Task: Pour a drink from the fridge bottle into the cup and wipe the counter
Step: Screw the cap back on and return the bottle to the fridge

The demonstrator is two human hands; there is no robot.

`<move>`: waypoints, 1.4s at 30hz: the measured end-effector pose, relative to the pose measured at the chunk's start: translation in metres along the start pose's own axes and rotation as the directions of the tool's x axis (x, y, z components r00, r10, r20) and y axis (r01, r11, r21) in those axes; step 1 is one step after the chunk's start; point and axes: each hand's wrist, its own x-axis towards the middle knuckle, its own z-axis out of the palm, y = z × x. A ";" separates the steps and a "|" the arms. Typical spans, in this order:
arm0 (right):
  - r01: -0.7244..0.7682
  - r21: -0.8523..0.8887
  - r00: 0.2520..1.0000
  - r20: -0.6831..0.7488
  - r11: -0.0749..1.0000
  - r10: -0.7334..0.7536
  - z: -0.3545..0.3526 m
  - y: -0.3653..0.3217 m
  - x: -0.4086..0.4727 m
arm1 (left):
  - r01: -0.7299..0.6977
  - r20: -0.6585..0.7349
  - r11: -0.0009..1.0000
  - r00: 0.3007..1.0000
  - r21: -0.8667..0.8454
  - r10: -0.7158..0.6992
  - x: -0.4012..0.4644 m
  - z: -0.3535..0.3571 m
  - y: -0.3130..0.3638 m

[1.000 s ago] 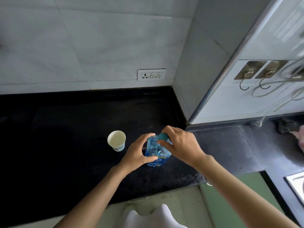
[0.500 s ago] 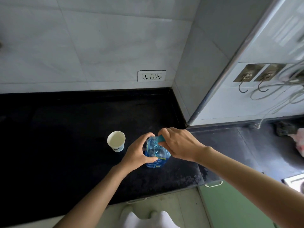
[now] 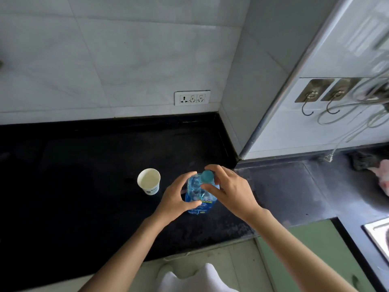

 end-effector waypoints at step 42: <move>-0.301 0.631 0.951 0.250 0.716 0.180 0.023 -0.013 0.022 | -0.065 -0.182 0.984 0.983 -0.167 0.034 -0.024 -0.057 0.038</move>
